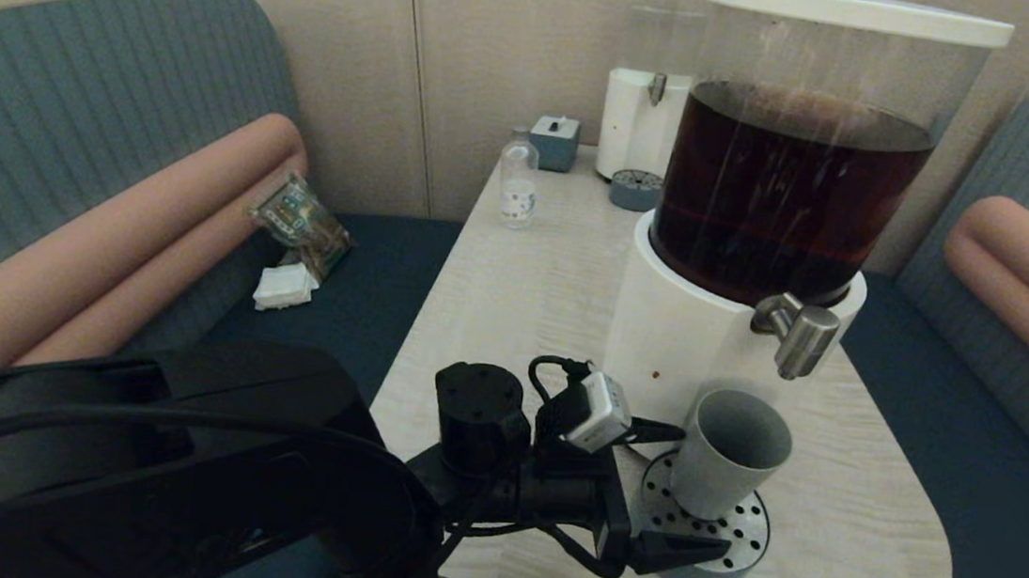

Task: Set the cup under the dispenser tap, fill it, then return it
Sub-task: Place the cup next to the water dispenser

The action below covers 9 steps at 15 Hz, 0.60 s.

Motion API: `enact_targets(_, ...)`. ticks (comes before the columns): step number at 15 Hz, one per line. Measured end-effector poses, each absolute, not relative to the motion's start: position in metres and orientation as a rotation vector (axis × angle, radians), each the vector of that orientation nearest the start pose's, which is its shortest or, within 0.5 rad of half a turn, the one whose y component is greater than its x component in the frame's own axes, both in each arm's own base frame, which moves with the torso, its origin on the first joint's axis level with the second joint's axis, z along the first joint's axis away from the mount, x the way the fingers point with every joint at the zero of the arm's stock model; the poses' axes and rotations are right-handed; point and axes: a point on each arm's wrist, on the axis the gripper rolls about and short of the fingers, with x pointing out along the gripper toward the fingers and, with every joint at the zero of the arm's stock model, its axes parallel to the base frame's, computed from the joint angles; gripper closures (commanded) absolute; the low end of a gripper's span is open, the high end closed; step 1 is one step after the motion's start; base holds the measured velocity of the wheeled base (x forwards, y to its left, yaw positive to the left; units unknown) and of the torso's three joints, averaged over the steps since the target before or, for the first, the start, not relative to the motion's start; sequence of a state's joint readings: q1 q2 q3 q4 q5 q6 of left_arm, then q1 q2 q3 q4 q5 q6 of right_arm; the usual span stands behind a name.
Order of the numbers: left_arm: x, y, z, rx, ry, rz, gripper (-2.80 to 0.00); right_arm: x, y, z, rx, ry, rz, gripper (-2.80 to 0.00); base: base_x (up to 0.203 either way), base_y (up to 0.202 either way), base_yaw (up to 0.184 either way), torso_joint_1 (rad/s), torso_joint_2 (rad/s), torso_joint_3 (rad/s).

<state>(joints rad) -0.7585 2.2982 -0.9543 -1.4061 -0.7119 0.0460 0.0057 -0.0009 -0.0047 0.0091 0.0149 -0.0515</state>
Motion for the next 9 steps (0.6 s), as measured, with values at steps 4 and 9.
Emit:
enact_targets(4,0.291,-0.297,0.076,0.033,-0.116,-1.455,-2.80,-0.023,0.000,0.076,-0.051,0.003,0.021,0.00,0.000,0.000,0.000,0.000,0.00,0.000)
enact_targets(9,0.303,-0.307,0.073,0.020,-0.142,-1.398,-2.80,-0.023,0.000,0.076,-0.051,0.003,0.021,0.00,0.000,0.000,0.000,0.000,0.00,0.000)
